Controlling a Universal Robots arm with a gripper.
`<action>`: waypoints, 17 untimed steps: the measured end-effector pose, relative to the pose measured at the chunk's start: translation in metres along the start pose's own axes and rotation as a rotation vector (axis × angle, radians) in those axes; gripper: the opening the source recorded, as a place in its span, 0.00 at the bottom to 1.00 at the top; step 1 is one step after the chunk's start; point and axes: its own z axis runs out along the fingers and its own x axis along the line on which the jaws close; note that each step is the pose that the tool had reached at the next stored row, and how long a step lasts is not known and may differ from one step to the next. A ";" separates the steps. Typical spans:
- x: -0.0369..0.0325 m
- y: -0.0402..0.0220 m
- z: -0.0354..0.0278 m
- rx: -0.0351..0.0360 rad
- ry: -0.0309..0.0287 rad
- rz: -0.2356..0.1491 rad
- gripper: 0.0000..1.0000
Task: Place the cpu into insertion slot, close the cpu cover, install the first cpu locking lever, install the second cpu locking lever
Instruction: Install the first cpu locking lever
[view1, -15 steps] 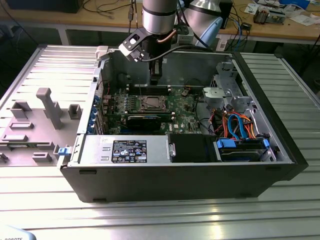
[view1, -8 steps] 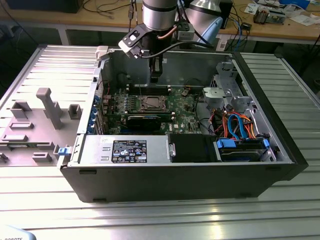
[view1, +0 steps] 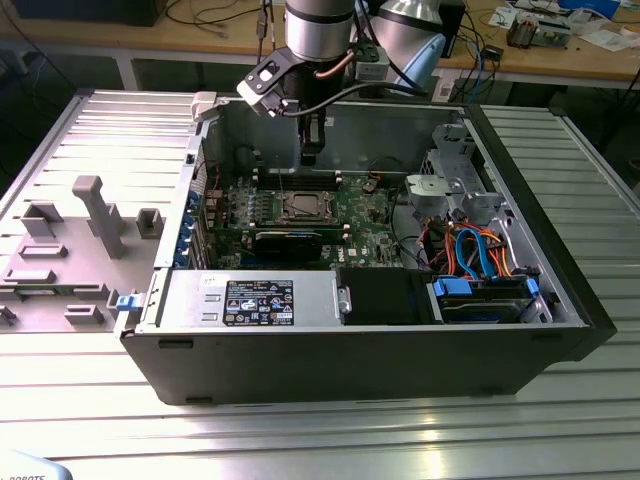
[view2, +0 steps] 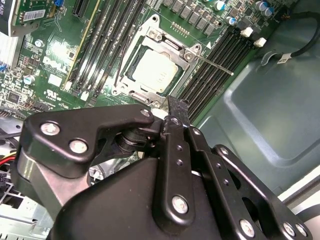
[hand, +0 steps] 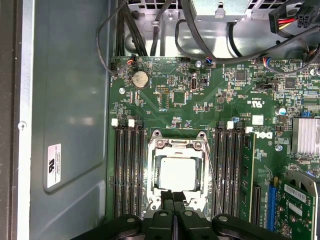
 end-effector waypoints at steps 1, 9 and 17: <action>0.0000 0.0000 0.0000 0.0002 0.0000 -0.002 0.11; 0.0000 0.0000 0.0000 0.0009 -0.0001 -0.015 0.11; 0.0000 0.0000 0.0000 0.0054 -0.0005 -0.084 0.11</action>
